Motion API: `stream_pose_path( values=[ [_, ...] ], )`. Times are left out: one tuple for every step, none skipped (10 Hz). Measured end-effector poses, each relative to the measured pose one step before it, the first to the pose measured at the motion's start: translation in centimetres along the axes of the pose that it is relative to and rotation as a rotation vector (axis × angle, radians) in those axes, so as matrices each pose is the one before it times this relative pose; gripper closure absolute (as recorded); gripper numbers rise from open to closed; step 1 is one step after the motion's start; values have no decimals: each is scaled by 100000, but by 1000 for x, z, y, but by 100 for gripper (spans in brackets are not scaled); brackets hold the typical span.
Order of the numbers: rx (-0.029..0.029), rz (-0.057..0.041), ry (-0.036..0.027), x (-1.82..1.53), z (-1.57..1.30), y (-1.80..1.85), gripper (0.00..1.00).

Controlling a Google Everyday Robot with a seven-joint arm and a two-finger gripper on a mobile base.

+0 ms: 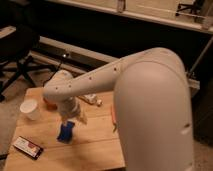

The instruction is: Place the white sponge in the ceramic bowl

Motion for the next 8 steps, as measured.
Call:
stream_pose_path(
  values=[
    [-166,163,2094,485,1723,1524,35],
    [-118,661,2164,361,1924,1172,35],
    [595,353,1700,294,925,5,35],
    [119,407,114,-104,84,-178,35],
    [100,45,86,10,36,-53,35],
    [1,-310,-2,68,-16,167,35],
    [6,48,18,-7,7,-29,35],
    [55,-22,24,13,20,-22,35]
  ],
)
